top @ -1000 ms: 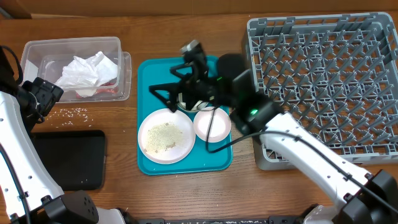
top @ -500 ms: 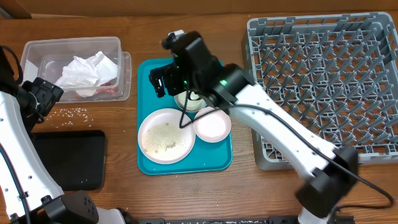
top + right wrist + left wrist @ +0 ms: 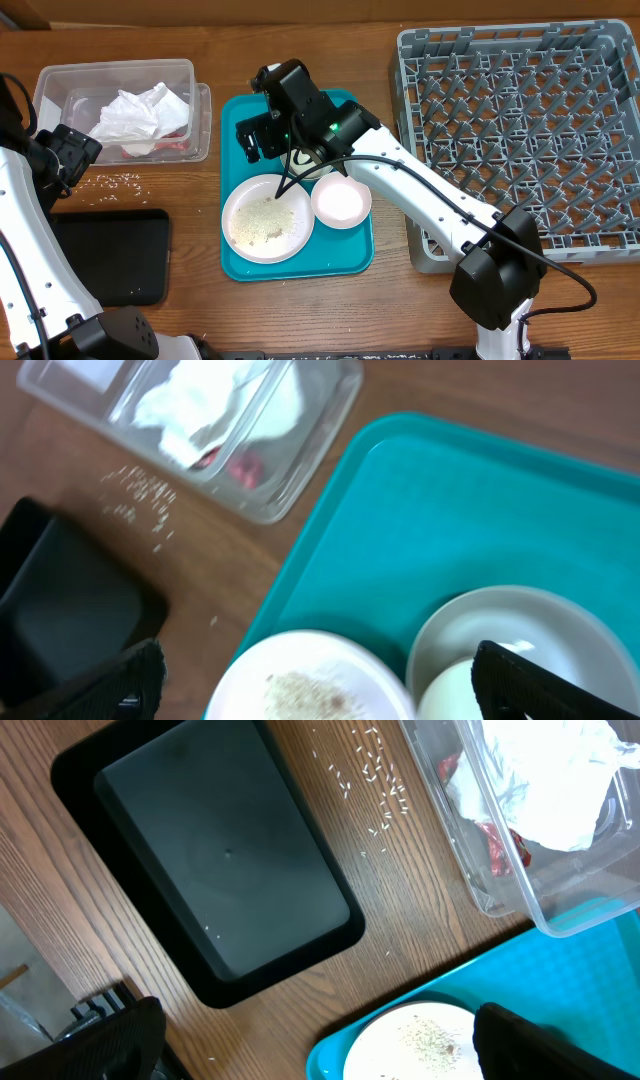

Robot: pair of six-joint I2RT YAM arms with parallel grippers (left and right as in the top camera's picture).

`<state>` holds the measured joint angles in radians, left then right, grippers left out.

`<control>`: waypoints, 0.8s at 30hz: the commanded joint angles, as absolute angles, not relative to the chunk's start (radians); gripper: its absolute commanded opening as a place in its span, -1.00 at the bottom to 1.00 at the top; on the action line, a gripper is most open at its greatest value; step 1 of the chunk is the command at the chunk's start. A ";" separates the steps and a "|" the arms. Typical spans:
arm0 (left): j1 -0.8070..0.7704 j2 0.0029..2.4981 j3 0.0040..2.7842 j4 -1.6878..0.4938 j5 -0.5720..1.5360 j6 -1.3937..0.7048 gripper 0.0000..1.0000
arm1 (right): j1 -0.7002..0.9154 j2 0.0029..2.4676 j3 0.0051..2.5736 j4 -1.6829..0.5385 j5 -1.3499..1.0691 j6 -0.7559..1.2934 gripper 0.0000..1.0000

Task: Sort waste into correct bins and load items into the dishwasher
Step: 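Lower the right gripper onto the pale-green bowl rim and grip it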

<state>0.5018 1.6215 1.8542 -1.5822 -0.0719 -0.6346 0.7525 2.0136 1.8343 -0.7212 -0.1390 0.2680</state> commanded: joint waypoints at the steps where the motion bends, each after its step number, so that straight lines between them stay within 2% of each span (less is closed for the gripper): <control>1: 0.504 1.610 1.854 -1.584 -0.078 -0.651 0.99 | 0.752 2.012 1.871 -0.729 -0.209 0.261 0.99; 6: 0.504 1.610 1.854 -1.584 -0.078 -0.651 1.00 | 0.751 2.013 1.871 -0.761 -0.124 0.274 0.99; 11: 0.504 1.610 1.854 -1.584 -0.077 -0.651 0.99 | 0.752 2.030 1.870 -0.812 0.057 0.473 0.99; 13: 0.503 1.610 1.854 -1.584 -0.077 -0.651 1.00 | 0.753 2.040 1.869 -0.815 0.091 0.476 0.91; 15: 0.504 1.610 1.854 -1.584 -0.078 -0.651 0.99 | 0.753 2.056 1.869 -0.813 0.093 0.477 0.75; 18: 0.504 1.610 1.854 -1.584 -0.078 -0.651 0.99 | 0.763 2.086 1.869 -0.799 0.093 0.485 0.33; 20: 0.504 1.610 1.854 -1.584 -0.077 -0.651 0.99 | 0.773 2.103 1.869 -0.791 0.097 0.484 0.23; 24: 0.503 1.610 1.854 -1.584 -0.078 -0.651 1.00 | 0.794 2.114 1.869 -0.792 0.179 0.503 0.21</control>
<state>0.5018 1.6215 1.8538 -1.5822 -0.0719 -0.6346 0.7734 2.1067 1.8374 -0.7959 0.1020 0.4778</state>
